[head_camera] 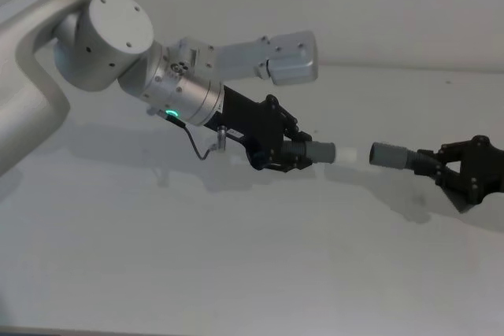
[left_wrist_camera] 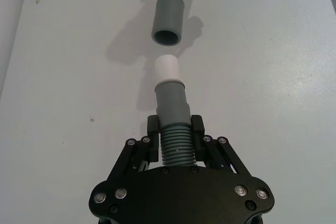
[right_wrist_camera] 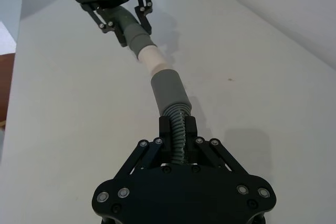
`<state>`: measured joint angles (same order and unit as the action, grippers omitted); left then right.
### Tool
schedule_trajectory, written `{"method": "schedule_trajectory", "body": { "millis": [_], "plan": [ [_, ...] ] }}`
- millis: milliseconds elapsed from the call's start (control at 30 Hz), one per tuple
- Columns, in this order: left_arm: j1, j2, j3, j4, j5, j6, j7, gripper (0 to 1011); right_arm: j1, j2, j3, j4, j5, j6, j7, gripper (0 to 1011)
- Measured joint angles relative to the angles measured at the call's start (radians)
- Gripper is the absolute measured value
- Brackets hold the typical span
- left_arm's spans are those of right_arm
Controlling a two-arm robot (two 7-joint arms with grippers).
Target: Use both hands to pick up one end of the pipe from the table, align the ends, and insert them.
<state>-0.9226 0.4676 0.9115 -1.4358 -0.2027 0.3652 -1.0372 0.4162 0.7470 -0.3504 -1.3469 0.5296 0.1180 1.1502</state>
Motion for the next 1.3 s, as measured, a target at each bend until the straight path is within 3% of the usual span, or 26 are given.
{"method": "schedule_trajectory", "body": {
  "millis": [1300],
  "plan": [
    [-0.005,-0.003,0.007,0.012,-0.015,-0.023,-0.005,348,0.043,-0.002,-0.060,0.030,0.005,-0.001,0.017,156]
  ]
}}
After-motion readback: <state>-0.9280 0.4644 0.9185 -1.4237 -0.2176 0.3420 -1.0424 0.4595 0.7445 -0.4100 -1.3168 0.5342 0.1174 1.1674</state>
